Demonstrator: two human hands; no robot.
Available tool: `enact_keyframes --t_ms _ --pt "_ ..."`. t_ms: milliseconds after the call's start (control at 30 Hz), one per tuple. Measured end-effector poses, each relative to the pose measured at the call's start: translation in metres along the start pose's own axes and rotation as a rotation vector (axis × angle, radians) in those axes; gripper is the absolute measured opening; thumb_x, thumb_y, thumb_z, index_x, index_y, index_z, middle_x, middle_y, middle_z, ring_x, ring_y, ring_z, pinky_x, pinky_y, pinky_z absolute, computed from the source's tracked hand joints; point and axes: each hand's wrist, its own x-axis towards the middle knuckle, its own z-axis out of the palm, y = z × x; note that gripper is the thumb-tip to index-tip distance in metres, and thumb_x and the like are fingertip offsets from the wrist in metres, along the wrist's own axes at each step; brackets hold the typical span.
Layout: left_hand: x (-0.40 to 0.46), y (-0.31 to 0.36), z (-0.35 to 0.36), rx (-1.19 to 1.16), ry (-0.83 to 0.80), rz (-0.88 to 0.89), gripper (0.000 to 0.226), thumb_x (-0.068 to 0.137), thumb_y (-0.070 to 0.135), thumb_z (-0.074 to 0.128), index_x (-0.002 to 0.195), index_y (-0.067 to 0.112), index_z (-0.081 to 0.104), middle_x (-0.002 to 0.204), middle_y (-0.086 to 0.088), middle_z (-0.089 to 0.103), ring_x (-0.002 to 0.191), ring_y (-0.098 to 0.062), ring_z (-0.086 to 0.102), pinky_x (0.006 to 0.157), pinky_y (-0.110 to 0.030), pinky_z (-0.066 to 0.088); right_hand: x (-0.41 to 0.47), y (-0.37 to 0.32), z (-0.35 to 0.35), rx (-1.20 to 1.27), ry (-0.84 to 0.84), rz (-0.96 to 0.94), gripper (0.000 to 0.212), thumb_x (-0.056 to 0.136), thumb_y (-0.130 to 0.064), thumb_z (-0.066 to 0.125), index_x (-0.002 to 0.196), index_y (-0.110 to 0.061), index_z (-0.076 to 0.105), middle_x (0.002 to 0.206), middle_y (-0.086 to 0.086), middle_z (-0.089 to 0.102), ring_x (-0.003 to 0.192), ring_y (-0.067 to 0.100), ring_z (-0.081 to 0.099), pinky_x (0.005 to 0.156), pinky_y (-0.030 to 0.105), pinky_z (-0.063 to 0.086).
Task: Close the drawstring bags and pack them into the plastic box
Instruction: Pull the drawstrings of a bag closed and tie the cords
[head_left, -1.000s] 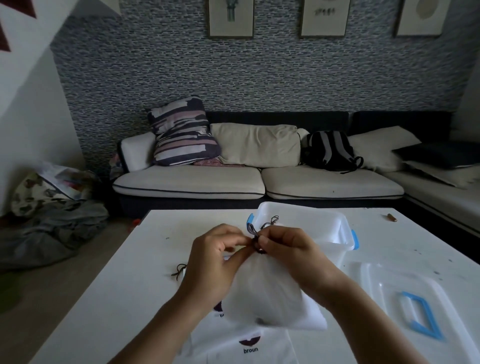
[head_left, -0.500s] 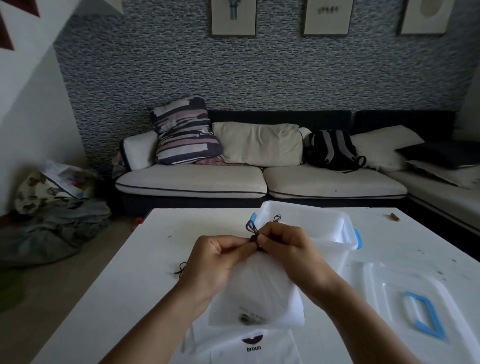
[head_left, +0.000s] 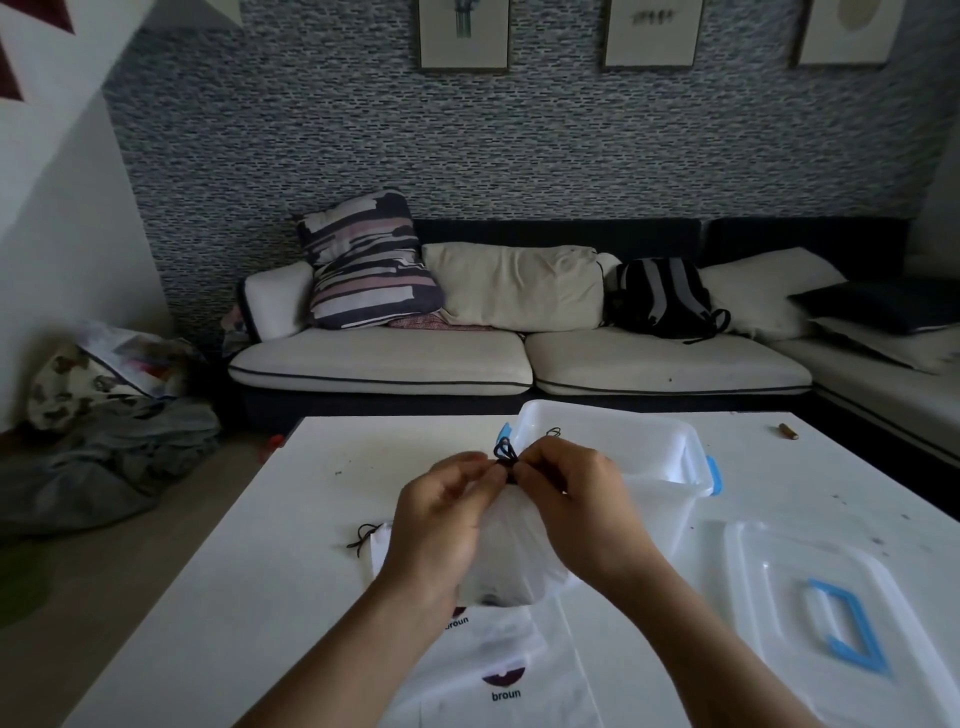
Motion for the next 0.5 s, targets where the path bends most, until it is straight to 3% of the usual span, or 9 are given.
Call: enact_keyframes --t_ms 67,133,200,267,333,400,500 --pt "0.0 0.003 0.0 -0.192 -0.119 -0.221 0.02 0.089 0.012 0.065 0.102 0.0 0.075 0.107 -0.021 0.073 0.099 -0.035 0.07 0.087 -0.04 0.055 0.001 0.001 0.0 0.008 -0.011 0.023 0.017 0.093 -0.01 0.062 0.078 -0.011 0.069 0.065 -0.008 0.063 0.064 0.003 0.054 0.058 0.013 0.038" --pt "-0.001 0.008 -0.003 -0.368 -0.266 -0.416 0.03 0.091 0.016 0.059 0.11 -0.003 0.071 0.108 -0.023 0.072 0.092 -0.031 0.071 0.082 -0.038 0.055 0.001 0.004 0.002 0.014 -0.028 0.042 0.016 0.093 -0.011 0.063 0.079 -0.012 0.071 0.068 -0.007 0.065 0.067 0.005 0.056 0.059 0.015 0.039" --pt "-0.002 0.012 -0.004 -0.387 -0.366 -0.484 0.03 0.093 0.021 0.057 0.11 0.0 0.07 0.1 -0.019 0.071 0.085 -0.028 0.069 0.077 -0.036 0.053 0.0 0.005 0.003 0.017 -0.044 0.048 0.016 0.093 -0.012 0.063 0.08 -0.014 0.072 0.071 -0.008 0.067 0.071 0.007 0.059 0.063 0.019 0.044" --pt "0.001 0.008 -0.006 -0.193 -0.352 -0.346 0.034 0.089 0.028 0.062 0.104 -0.001 0.072 0.098 -0.019 0.073 0.086 -0.029 0.071 0.074 -0.034 0.054 0.0 0.006 0.003 0.011 -0.06 0.036 0.015 0.093 -0.011 0.063 0.082 -0.015 0.072 0.074 -0.006 0.069 0.073 0.009 0.062 0.066 0.022 0.047" --pt "0.004 0.005 -0.01 0.034 -0.336 -0.159 0.04 0.083 0.034 0.067 0.101 -0.001 0.074 0.1 -0.02 0.075 0.094 -0.032 0.071 0.081 -0.036 0.055 0.0 0.007 0.002 0.015 -0.079 0.042 0.013 0.093 -0.011 0.063 0.083 -0.014 0.072 0.073 -0.004 0.069 0.07 0.01 0.06 0.064 0.023 0.046" --pt "0.007 0.005 -0.014 0.187 -0.345 -0.025 0.028 0.084 0.029 0.07 0.097 0.005 0.076 0.098 -0.015 0.076 0.098 -0.031 0.072 0.088 -0.037 0.054 0.0 0.008 0.0 0.029 -0.092 0.045 0.013 0.092 -0.012 0.064 0.082 -0.014 0.071 0.071 -0.004 0.067 0.066 0.008 0.057 0.061 0.019 0.043" --pt "0.013 0.006 -0.021 0.359 -0.219 0.161 0.007 0.085 0.015 0.076 0.089 0.015 0.081 0.087 -0.001 0.079 0.089 -0.017 0.075 0.084 -0.029 0.055 -0.001 0.007 -0.002 0.008 -0.087 0.03 0.015 0.093 -0.012 0.064 0.079 -0.015 0.069 0.068 -0.007 0.065 0.065 0.005 0.055 0.06 0.015 0.04"
